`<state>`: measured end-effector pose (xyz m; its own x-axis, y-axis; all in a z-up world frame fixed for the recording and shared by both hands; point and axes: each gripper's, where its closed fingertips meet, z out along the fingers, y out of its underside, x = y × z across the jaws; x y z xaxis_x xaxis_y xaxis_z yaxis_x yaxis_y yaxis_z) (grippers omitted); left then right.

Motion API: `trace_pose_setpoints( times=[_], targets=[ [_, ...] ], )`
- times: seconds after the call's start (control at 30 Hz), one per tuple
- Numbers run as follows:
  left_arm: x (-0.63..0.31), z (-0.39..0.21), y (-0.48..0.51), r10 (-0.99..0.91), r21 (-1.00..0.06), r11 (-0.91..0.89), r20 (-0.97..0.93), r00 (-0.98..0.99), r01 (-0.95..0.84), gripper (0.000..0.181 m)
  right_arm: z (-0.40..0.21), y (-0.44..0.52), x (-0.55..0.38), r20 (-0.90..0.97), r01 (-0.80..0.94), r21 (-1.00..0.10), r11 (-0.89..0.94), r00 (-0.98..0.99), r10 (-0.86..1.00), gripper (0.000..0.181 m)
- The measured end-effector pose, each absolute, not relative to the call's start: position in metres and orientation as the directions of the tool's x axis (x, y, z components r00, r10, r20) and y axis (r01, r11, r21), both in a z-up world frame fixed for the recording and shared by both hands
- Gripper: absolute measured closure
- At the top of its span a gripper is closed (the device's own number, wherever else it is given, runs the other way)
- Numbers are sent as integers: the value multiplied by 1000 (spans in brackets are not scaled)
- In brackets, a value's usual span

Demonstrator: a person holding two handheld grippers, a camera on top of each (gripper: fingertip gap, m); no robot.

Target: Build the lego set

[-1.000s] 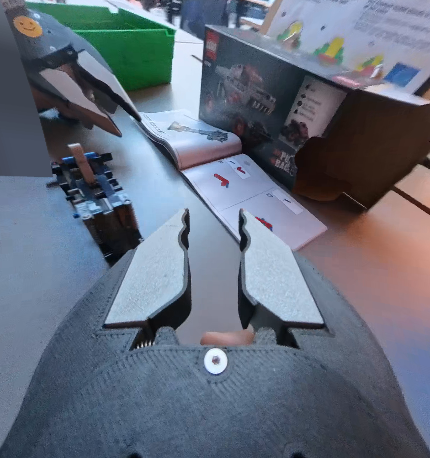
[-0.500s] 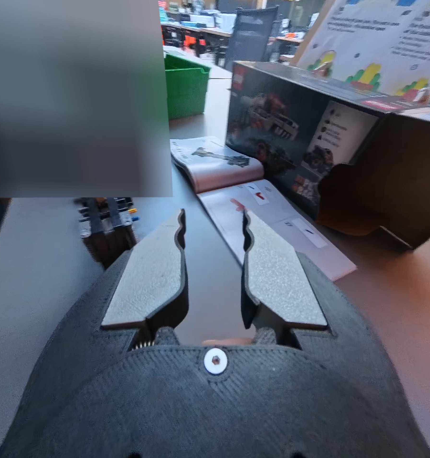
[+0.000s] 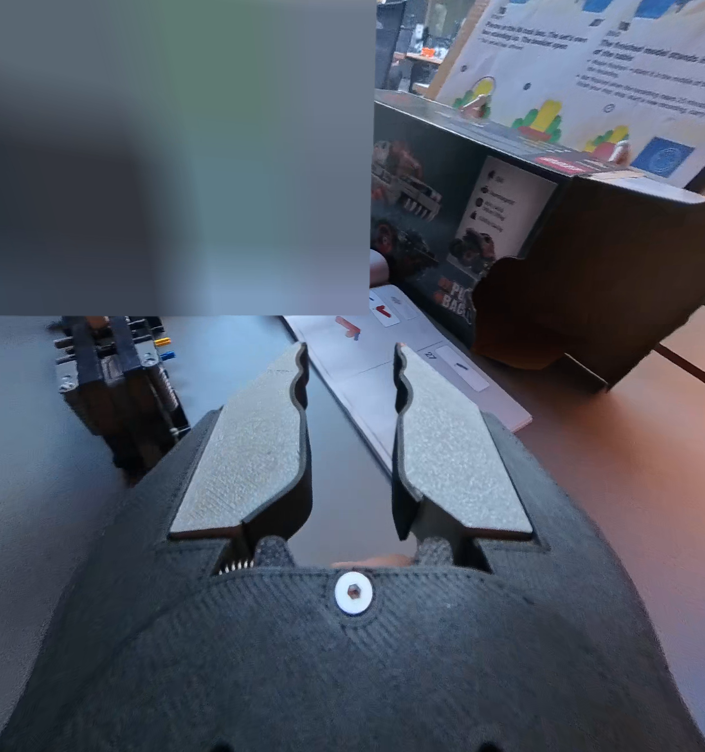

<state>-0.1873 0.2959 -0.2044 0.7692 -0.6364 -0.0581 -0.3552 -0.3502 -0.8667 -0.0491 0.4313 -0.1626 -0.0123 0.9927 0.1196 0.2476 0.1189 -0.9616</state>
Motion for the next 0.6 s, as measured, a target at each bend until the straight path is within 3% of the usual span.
trace_pose_setpoints(
  times=[0.03, 0.27, 0.37, 0.6],
  targets=[
    [-186, -205, 296, -638, -865, -346, -67, 767, -364, 156, -164, 434, -49, 123, 247, -961, 120, -1, 992, 143],
    [-169, -193, 285, -671, -877, -275, -119, 732, -395, 153, -177, 443, -47, 194, 300, -937, 180, 18, 981, 144],
    [-168, -195, 281, -650, -852, -300, -147, 746, -429, 137, -173, 448, -41, 232, 278, -938, 208, 55, 971, 145],
    [-171, -162, 234, -555, -917, -233, -147, 819, -323, 145, -164, 472, -26, 171, 238, -965, 114, 234, 957, 135]
  ],
)
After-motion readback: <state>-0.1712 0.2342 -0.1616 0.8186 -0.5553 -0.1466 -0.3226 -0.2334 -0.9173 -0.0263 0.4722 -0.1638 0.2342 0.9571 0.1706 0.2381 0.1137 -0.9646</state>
